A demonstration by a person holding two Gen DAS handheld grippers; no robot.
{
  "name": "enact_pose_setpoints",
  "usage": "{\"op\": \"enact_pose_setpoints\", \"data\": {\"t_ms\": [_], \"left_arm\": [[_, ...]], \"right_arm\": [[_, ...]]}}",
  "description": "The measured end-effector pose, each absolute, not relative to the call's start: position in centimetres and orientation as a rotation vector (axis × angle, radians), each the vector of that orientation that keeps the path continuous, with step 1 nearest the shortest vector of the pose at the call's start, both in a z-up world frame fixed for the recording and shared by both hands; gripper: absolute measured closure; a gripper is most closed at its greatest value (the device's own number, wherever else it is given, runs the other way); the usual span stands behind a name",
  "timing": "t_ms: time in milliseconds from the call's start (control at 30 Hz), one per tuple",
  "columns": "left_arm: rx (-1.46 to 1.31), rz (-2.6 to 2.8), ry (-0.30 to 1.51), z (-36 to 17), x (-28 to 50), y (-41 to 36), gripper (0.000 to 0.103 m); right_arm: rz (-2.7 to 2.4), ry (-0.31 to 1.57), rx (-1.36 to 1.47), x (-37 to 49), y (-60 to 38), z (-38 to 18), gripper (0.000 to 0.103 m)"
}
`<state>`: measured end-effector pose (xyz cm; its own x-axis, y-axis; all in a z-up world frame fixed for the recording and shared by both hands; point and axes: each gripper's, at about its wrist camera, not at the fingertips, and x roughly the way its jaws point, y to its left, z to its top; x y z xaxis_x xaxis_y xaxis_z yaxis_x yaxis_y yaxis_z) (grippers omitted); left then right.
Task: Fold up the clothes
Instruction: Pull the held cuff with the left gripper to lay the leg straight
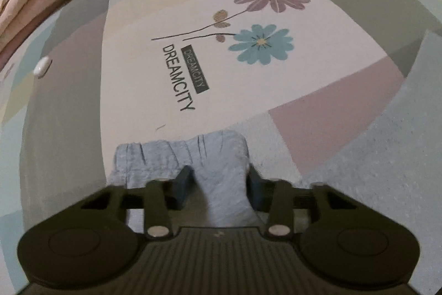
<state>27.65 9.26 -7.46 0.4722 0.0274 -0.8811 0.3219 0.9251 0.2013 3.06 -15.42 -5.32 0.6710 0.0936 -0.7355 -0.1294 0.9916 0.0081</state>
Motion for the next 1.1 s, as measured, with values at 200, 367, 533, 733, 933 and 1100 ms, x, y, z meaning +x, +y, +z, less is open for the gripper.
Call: {"op": "enact_pose_setpoints", "data": {"t_ms": [200,367,533,733,933,1100], "left_arm": [[0.335,-0.216,1.008,-5.8,25.3,12.0,0.092],[0.311,-0.220,0.957,-3.9,22.9,14.8,0.095],[0.280,-0.195,0.910,-2.3,20.6,18.1,0.096],[0.243,-0.160,0.867,-0.8,17.9,22.1,0.096],[0.210,-0.132,0.848,-0.3,15.9,25.1,0.096],[0.178,-0.123,0.843,-0.4,14.4,27.2,0.096]], "right_arm": [[0.150,0.854,-0.026,3.9,-15.0,-6.1,0.000],[0.203,0.863,-0.038,4.8,-13.6,-6.4,0.000],[0.245,0.873,-0.056,5.1,-11.9,-6.6,0.000],[0.269,0.883,-0.069,5.5,-10.7,-6.8,0.000],[0.291,0.899,-0.085,5.9,-9.5,-7.0,0.000],[0.306,0.904,-0.104,6.0,-8.5,-7.1,0.000]]}}
